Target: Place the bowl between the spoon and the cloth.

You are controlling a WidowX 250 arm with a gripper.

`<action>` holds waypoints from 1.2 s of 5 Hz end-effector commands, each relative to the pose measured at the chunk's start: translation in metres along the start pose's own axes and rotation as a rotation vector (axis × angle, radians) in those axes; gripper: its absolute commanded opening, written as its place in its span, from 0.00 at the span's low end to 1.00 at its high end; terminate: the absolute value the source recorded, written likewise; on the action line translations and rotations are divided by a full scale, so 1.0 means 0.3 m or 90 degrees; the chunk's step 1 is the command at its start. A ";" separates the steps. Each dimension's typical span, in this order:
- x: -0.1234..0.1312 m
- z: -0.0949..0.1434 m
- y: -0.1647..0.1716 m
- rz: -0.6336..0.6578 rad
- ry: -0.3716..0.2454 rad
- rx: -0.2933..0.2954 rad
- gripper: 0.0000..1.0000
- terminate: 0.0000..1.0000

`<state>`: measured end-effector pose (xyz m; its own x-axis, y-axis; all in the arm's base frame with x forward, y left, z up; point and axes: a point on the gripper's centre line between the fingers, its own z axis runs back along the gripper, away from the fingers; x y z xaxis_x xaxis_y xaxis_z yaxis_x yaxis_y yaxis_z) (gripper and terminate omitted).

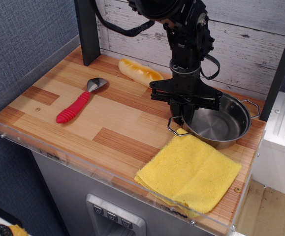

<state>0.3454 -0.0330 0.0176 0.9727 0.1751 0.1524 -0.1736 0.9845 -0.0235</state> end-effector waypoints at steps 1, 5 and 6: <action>0.062 0.174 -0.040 -0.022 -0.112 -0.024 0.00 0.00; -0.090 0.444 0.134 0.120 -0.246 0.050 0.00 0.00; -0.163 0.436 0.275 0.221 -0.226 0.082 0.00 0.00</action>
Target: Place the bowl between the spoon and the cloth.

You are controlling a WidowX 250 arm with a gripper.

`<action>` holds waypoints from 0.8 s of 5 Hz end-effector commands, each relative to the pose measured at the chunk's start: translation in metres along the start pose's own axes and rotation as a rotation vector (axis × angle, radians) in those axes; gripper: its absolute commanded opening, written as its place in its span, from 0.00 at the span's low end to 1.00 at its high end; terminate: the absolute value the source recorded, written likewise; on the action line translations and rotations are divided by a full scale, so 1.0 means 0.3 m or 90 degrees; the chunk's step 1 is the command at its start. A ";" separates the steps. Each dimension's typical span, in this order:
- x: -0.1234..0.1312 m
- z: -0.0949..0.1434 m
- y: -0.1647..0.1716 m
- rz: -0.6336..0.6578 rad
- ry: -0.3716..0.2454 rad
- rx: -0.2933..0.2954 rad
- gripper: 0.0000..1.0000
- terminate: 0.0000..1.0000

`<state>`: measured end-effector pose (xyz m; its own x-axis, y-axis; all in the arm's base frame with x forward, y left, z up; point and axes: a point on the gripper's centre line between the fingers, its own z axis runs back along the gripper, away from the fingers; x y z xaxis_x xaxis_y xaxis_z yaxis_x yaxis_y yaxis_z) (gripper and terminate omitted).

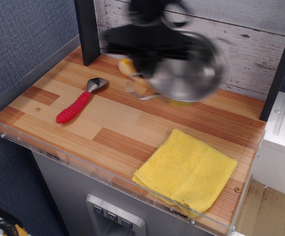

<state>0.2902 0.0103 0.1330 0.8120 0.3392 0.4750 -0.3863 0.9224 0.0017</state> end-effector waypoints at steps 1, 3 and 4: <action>-0.044 0.004 0.202 0.127 0.004 0.035 0.00 0.00; 0.077 -0.108 0.294 0.146 0.035 0.070 0.00 0.00; 0.135 -0.193 0.314 0.151 0.060 0.045 0.00 0.00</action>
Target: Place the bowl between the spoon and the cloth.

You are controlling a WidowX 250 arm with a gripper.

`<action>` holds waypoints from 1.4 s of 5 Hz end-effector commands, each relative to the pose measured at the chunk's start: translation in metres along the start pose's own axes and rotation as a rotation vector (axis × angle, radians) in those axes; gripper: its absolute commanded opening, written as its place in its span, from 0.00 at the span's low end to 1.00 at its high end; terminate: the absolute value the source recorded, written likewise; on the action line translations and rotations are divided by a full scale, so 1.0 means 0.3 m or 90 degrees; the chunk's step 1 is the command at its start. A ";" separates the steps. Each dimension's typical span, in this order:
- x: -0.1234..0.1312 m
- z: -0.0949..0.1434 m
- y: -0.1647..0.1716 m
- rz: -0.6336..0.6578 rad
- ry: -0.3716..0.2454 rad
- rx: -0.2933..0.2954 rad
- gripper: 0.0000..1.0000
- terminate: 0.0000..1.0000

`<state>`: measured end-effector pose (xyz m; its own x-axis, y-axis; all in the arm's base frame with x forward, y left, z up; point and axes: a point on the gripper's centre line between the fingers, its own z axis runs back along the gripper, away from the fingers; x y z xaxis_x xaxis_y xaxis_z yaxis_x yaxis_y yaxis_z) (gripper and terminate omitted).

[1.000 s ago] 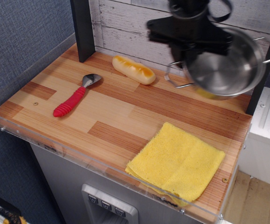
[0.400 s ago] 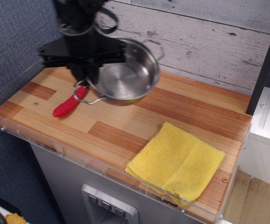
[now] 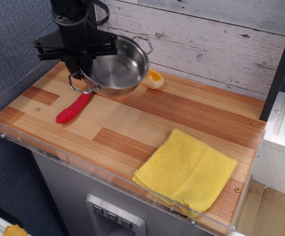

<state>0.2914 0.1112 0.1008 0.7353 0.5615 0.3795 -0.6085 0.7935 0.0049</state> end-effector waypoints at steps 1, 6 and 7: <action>0.075 -0.100 -0.050 -0.009 0.034 -0.033 0.00 0.00; -0.087 -0.207 -0.218 -0.073 0.113 -0.042 1.00 0.00; -0.089 -0.197 -0.216 -0.065 0.105 -0.037 1.00 0.00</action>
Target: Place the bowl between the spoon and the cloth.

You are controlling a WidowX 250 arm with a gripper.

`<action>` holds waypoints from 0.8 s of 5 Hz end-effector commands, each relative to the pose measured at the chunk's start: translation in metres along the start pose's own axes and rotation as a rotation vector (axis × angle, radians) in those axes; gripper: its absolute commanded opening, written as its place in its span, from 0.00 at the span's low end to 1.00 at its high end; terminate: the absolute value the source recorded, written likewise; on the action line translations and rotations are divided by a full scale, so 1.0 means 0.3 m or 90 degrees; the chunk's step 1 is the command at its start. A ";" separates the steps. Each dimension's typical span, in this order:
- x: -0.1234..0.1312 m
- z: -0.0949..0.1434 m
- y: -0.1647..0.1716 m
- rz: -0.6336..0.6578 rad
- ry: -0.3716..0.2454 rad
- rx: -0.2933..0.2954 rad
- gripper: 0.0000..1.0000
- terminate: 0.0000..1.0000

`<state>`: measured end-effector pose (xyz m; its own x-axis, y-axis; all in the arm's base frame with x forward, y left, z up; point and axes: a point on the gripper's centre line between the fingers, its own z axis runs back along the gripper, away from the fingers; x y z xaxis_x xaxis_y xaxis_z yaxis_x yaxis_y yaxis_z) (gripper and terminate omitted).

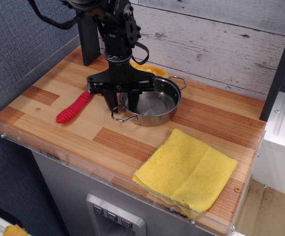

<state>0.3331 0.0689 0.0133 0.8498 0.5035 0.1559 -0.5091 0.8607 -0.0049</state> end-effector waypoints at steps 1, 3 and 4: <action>-0.012 0.089 -0.024 -0.001 -0.060 -0.014 1.00 0.00; 0.028 0.328 -0.113 -0.070 -0.247 -0.065 1.00 0.00; -0.009 0.434 -0.139 -0.089 -0.316 -0.063 1.00 0.00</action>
<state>0.3459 0.0299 0.1321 0.7533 0.3114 0.5792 -0.3628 0.9314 -0.0290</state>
